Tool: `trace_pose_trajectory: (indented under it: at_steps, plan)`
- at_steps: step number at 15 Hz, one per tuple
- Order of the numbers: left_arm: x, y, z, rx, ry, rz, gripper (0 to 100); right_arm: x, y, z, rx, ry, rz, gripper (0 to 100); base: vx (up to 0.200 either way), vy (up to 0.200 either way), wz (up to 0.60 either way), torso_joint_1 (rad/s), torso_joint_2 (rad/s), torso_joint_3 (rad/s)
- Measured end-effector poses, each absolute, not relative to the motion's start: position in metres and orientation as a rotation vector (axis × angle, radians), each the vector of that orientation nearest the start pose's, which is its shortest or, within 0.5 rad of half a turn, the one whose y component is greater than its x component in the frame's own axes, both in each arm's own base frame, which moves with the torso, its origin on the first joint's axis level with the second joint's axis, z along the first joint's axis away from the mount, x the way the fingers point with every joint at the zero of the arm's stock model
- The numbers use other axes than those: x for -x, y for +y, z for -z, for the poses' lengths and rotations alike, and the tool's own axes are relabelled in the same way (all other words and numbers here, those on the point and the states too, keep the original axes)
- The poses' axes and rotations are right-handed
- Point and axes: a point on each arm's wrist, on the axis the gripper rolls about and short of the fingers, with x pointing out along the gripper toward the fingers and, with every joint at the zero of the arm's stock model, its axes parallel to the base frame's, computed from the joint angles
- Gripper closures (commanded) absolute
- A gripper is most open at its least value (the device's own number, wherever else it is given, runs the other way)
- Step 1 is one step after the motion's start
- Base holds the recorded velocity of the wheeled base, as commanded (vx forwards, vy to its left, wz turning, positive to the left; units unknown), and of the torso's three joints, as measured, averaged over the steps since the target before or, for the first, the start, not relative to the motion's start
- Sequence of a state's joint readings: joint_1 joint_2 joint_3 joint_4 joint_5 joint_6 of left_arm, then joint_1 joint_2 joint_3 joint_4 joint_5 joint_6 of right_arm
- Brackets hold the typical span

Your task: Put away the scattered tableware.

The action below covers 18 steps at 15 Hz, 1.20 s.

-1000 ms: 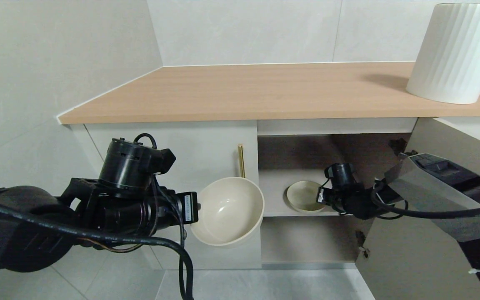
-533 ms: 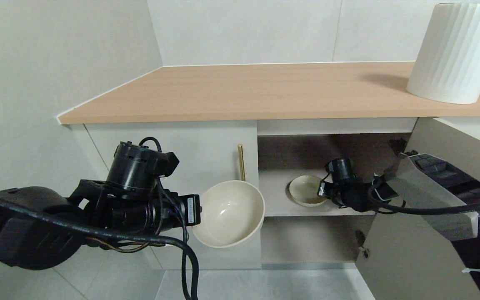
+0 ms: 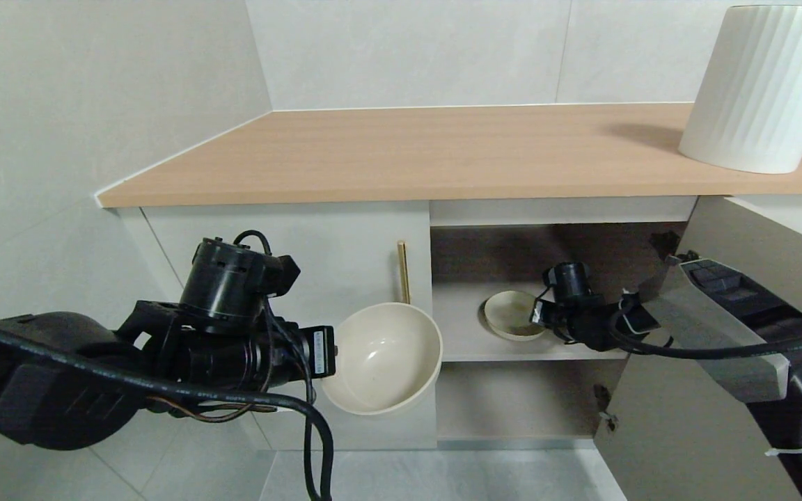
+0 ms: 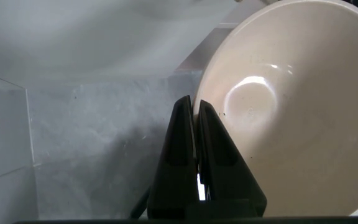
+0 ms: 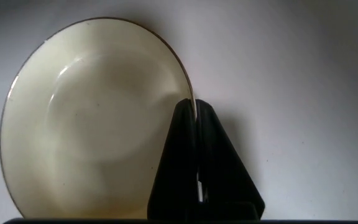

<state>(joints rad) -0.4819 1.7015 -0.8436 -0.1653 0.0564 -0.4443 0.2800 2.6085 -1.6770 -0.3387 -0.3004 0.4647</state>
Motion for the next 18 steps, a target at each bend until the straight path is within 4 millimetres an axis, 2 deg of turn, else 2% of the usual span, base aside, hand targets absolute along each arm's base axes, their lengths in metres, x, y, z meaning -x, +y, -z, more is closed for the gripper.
trace_pose_trajectory:
  at_steps: [5,7,9,12,15,18]
  plan:
    - [-0.259,-0.139,-0.144,0.223,0.760,0.255,100,-0.486,0.132,-0.004,-0.299,0.552,0.163,0,0.000,0.000,0.00,0.000,0.00,0.000]
    - [-0.260,-0.144,-0.140,0.213,0.772,0.257,100,-0.476,0.133,-0.010,-0.304,0.566,0.167,0,0.000,0.000,0.00,0.000,0.00,0.000]
    - [-0.260,-0.155,-0.132,0.185,0.791,0.255,100,-0.460,0.136,-0.027,-0.304,0.580,0.144,0,0.000,0.000,0.00,0.000,0.00,0.000]
    - [-0.266,-0.171,-0.112,0.111,0.808,0.187,100,-0.422,0.152,-0.065,-0.308,0.612,0.015,0,0.000,0.000,0.00,0.000,0.00,0.000]
    - [-0.268,-0.186,-0.092,0.045,0.836,0.152,100,-0.368,0.176,-0.103,-0.264,0.701,-0.148,0,0.000,0.000,0.00,0.000,0.00,0.000]
    - [-0.264,-0.195,-0.084,0.020,0.858,0.171,100,-0.312,0.202,-0.123,-0.148,0.779,-0.318,0,0.000,0.000,0.00,0.000,0.00,0.000]
